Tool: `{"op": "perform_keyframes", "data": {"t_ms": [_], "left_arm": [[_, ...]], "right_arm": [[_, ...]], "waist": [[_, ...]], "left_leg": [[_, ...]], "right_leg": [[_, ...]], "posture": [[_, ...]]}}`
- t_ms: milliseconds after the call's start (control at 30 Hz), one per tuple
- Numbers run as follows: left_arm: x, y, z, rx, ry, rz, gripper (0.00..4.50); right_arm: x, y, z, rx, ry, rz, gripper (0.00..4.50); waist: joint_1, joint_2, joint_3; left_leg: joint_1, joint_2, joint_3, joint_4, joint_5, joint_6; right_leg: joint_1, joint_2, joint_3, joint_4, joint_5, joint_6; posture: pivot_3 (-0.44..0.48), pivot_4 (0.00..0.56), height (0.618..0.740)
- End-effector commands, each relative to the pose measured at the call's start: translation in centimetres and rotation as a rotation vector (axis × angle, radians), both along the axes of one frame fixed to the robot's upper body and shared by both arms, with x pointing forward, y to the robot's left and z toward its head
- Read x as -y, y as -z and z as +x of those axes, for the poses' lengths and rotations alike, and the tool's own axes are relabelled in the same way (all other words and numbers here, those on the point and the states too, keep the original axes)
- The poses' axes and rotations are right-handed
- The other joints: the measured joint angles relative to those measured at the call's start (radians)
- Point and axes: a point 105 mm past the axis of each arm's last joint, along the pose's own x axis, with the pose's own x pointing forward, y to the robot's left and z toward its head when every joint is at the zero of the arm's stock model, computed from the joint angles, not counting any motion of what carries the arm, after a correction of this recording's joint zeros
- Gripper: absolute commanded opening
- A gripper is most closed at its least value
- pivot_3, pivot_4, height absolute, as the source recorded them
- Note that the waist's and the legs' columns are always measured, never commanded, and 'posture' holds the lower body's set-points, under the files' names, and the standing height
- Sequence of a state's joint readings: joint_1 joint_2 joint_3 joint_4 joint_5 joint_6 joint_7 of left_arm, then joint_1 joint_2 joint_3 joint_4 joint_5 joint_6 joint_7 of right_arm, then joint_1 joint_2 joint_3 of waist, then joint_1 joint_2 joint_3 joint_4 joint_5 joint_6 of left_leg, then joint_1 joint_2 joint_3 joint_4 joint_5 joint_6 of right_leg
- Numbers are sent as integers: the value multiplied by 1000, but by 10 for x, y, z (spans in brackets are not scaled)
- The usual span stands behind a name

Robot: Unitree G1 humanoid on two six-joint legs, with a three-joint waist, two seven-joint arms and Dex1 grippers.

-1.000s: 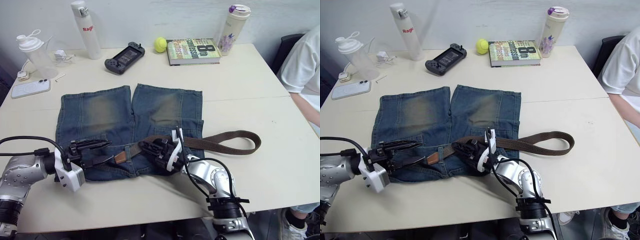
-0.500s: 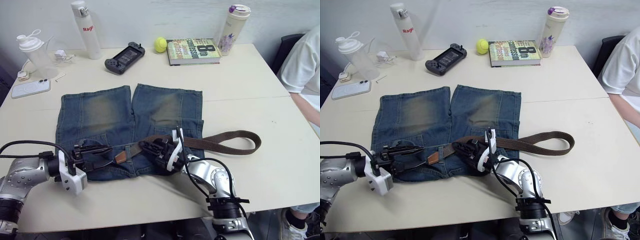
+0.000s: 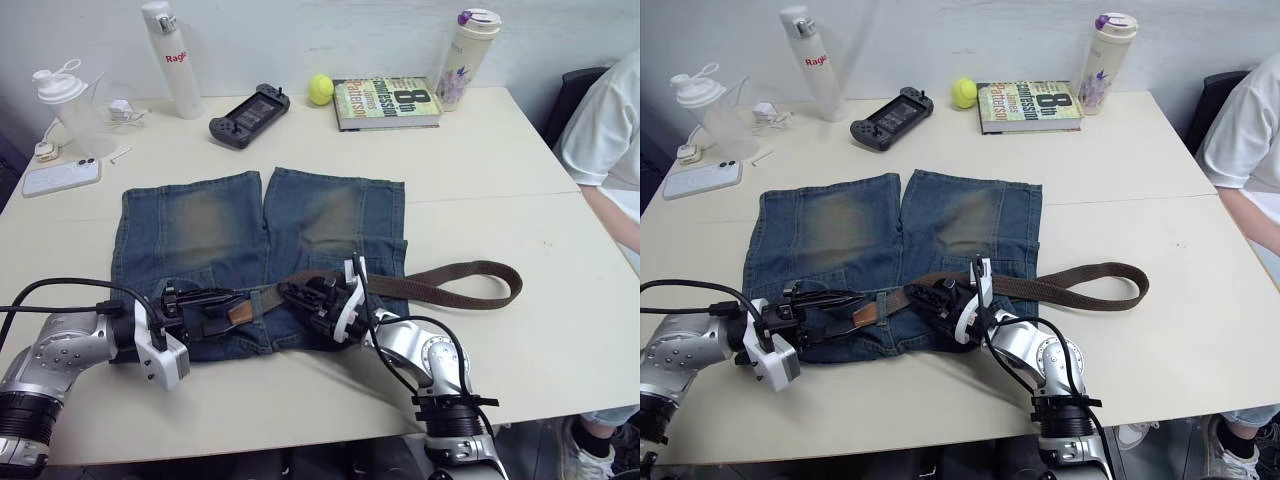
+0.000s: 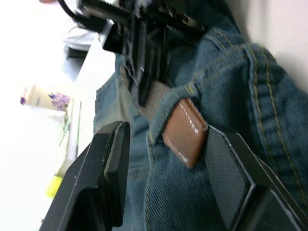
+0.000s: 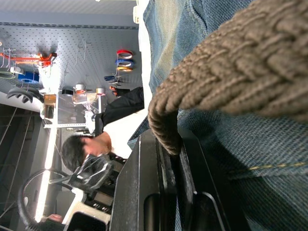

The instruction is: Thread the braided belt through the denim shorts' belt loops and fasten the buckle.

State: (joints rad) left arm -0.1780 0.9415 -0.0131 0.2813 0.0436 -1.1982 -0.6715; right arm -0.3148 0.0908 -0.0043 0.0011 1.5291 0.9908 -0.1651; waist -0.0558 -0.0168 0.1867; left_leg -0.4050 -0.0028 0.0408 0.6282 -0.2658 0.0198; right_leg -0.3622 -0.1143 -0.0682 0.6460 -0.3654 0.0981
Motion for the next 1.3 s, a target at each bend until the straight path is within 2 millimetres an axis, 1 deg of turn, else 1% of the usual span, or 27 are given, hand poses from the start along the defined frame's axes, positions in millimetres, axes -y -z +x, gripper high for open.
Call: {"op": "perform_keyframes", "data": {"t_ms": [33,100,133,167,233,267,333,533,633,700,733,767,800,867,900,933,1000,1067,1133,1167,1200,1233,1267,1300], "left_arm": [[-2,-6,-2,20,-2,-7,2567],[0,-6,-2,23,0,-9,2567],[1,-6,-2,28,2,-4,2177],[1,-6,-1,28,-1,0,2042],[0,-4,1,28,-8,10,1337],[0,-2,1,22,-9,20,726],[0,-1,1,22,-7,28,67],[2,-1,3,26,-6,33,67],[4,0,4,27,-1,34,67],[7,-2,4,32,4,25,0],[9,-3,4,36,9,21,0],[10,-4,4,39,12,17,0],[12,-5,5,43,14,12,0],[14,-9,5,52,15,4,0],[14,-11,5,55,13,-3,0],[15,-12,5,53,13,-7,0],[17,-13,4,51,12,-17,0],[17,-14,4,48,6,-27,0],[18,-15,4,46,1,-35,0],[19,-15,4,46,1,-38,0],[20,-15,5,45,1,-39,0],[21,-15,5,45,1,-41,0],[21,-15,5,44,3,-42,0],[22,-15,5,44,3,-43,0]], "right_arm": [[-5,-3,-2,10,-18,9,0],[-5,-3,-2,10,-20,8,0],[-6,-3,-2,11,-21,7,0],[-6,-3,-2,12,-22,6,0],[-6,-3,-2,13,-22,4,0],[-6,-3,-2,13,-22,3,0],[-6,-3,-2,15,-23,0,0],[-6,-3,-2,28,-30,-20,0],[-3,-2,2,30,-10,-42,0],[6,-5,5,61,32,-75,844],[16,-12,4,90,56,-75,1116],[22,-17,4,110,72,-74,1543],[33,-24,3,150,104,-96,2016],[56,-46,-3,255,157,-125,2823],[65,-55,-7,297,176,-136,3296],[73,-60,-13,361,171,-191,3603],[87,-62,-29,497,134,-362,3603],[92,-68,-50,755,56,-591,3603],[94,-68,-62,957,-3,-769,3603],[95,-55,-65,1060,-69,-926,3603],[98,-45,-68,1133,-126,-1022,3603],[102,-30,-69,1227,-203,-1143,3603],[106,-18,-68,1307,-255,-1233,3603],[109,-10,-67,1365,-286,-1280,3603]], "waist": [[1,0,0],[1,0,0],[1,0,0],[1,0,0],[1,0,0],[1,0,0],[1,0,0],[1,0,0],[2,0,0],[2,0,0],[2,0,0],[3,0,0],[4,0,0],[14,0,0],[16,0,0],[22,0,0],[25,0,0],[27,1,1],[26,1,1],[25,0,0],[28,1,0],[29,0,0],[30,0,0],[31,0,0]], "left_leg": [[0,0,0,0,0,0],[0,0,0,0,0,0],[0,0,0,0,0,0],[0,0,0,0,0,0],[0,0,0,0,0,0],[0,0,0,0,0,0],[0,0,0,0,0,0],[0,0,0,0,0,0],[0,0,0,0,0,0],[0,0,0,0,0,0],[0,0,0,0,0,0],[0,0,0,0,0,0],[-1,0,0,0,0,0],[-1,0,0,1,0,0],[-2,-1,0,1,0,0],[-2,-1,0,1,0,0],[-2,-1,1,2,0,1],[-1,-1,1,2,-1,1],[-1,-1,3,1,-1,2],[-1,0,3,1,-1,2],[-1,1,3,2,-1,2],[-1,0,3,2,-1,2],[0,0,3,2,-1,2],[0,0,3,3,-1,2]], "right_leg": [[0,0,0,0,0,0],[0,0,0,0,0,0],[0,0,0,0,0,0],[0,0,0,0,0,0],[0,0,0,0,0,0],[0,0,0,0,0,0],[0,0,0,0,0,0],[0,0,0,0,0,0],[0,0,0,0,0,0],[0,0,0,0,0,0],[0,0,0,0,0,0],[0,0,0,0,0,0],[0,0,0,0,0,0],[0,0,0,0,0,0],[0,-1,0,-1,0,1],[0,-2,0,-1,0,1],[1,-1,0,-3,1,1],[1,-1,0,-3,0,1],[0,-1,0,-5,0,1],[0,-1,0,-4,0,1],[0,0,-1,-4,0,1],[0,0,-1,-5,0,1],[1,0,-1,-5,0,1],[0,0,-1,-8,0,1]], "posture": [[0,150,740],[0,150,740],[0,150,740],[0,150,740],[0,150,740],[0,150,740],[0,150,740],[0,150,740],[0,150,740],[0,150,740],[0,150,740],[0,150,740],[0,150,740],[0,150,740],[0,150,740],[0,150,740],[0,150,740],[0,150,740],[0,150,740],[0,150,740],[0,150,740],[0,150,740],[0,150,740],[0,150,740]]}}
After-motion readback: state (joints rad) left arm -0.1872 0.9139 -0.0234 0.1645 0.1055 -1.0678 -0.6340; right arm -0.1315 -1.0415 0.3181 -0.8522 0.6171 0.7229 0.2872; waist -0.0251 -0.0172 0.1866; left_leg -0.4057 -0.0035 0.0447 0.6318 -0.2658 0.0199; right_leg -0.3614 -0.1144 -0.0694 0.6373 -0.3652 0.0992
